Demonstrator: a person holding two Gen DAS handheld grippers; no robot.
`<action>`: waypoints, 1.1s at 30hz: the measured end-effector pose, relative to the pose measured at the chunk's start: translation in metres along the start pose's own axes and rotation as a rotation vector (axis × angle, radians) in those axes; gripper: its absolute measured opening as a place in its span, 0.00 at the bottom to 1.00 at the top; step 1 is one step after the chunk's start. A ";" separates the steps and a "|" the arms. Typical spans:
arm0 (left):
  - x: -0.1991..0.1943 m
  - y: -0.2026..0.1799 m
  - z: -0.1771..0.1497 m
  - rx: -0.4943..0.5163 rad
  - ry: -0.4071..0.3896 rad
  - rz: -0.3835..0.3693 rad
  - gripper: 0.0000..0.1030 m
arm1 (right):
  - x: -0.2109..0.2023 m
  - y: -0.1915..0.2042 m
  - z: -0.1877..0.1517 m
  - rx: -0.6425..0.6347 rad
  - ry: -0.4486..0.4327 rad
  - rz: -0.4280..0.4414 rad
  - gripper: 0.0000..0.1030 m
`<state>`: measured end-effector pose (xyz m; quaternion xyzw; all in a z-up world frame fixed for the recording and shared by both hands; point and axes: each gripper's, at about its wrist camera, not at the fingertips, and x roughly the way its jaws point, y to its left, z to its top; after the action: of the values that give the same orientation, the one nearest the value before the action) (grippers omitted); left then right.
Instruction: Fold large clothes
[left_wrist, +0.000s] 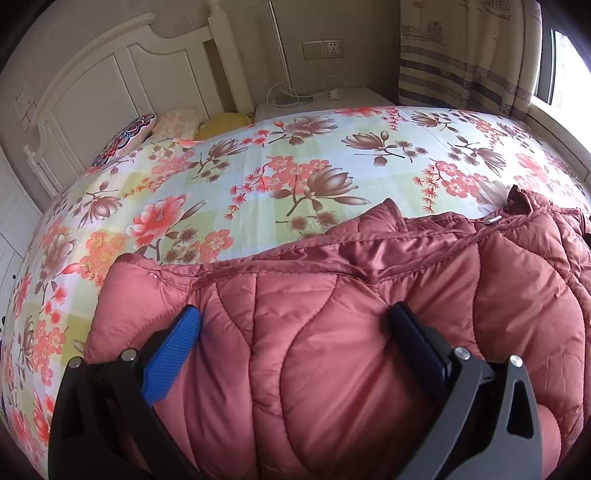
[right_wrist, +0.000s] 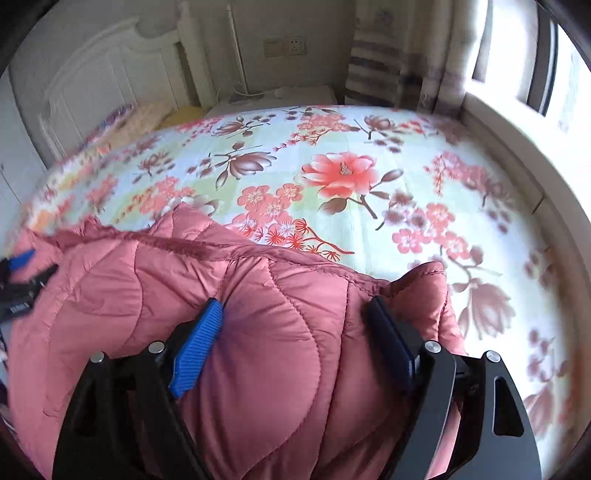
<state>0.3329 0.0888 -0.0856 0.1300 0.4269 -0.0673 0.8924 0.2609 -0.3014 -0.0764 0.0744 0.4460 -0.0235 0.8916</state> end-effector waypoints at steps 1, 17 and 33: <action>0.000 0.001 0.001 -0.003 0.008 -0.008 0.98 | 0.001 0.002 0.000 -0.011 -0.001 -0.009 0.77; 0.015 0.086 -0.010 -0.239 0.059 -0.116 0.98 | -0.001 0.004 -0.001 -0.009 0.002 0.003 0.80; 0.016 0.089 -0.012 -0.247 0.059 -0.120 0.98 | -0.060 0.155 -0.083 -0.377 -0.101 0.108 0.84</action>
<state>0.3544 0.1773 -0.0901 -0.0047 0.4651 -0.0637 0.8830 0.1764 -0.1370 -0.0601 -0.0715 0.3926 0.1045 0.9110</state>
